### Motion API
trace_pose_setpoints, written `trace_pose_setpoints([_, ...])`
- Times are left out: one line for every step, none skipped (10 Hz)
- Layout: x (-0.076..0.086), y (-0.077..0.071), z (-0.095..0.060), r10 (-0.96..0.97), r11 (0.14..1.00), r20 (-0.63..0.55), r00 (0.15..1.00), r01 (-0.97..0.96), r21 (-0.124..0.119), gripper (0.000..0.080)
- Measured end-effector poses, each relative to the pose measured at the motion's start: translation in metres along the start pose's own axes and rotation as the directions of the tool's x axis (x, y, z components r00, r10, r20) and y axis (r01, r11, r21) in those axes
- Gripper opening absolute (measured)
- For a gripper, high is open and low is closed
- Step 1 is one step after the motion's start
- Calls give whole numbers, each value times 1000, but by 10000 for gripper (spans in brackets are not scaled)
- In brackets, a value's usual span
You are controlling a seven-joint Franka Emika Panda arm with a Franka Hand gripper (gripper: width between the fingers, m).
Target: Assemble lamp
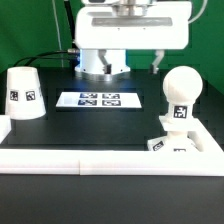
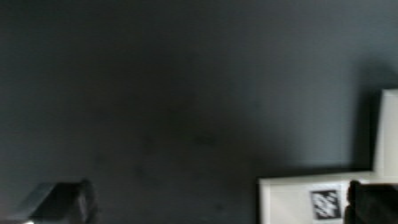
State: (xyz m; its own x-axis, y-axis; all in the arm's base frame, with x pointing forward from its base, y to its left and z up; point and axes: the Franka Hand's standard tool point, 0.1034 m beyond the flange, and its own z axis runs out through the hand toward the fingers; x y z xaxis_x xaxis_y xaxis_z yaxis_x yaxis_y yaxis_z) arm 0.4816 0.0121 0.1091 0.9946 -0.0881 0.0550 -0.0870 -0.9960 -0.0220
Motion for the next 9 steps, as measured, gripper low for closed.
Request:
trace_pose_setpoints([-3, 14, 2, 8, 1000, 7, 1000, -8, -4, 699])
trace_pose_setpoints([-3, 18, 3, 12, 1000, 7, 1000, -12, -6, 699])
trace_pose_setpoints([-3, 16, 3, 8, 1000, 8, 1000, -7, -5, 699])
trace_pose_setpoints([-4, 16, 3, 7, 1000, 8, 1000, -7, -5, 699])
trace_pose_setpoints([-4, 16, 4, 7, 1000, 9, 1000, -7, -5, 699])
trace_pose_setpoints([-4, 16, 4, 7, 1000, 9, 1000, -7, -6, 699])
trace_pose_setpoints([-4, 16, 4, 7, 1000, 9, 1000, -7, -6, 699])
trace_pose_setpoints([-6, 18, 4, 2, 1000, 12, 1000, -2, -6, 699])
trace_pose_setpoints([-21, 26, 8, -23, 1000, 33, 999, 23, -6, 699])
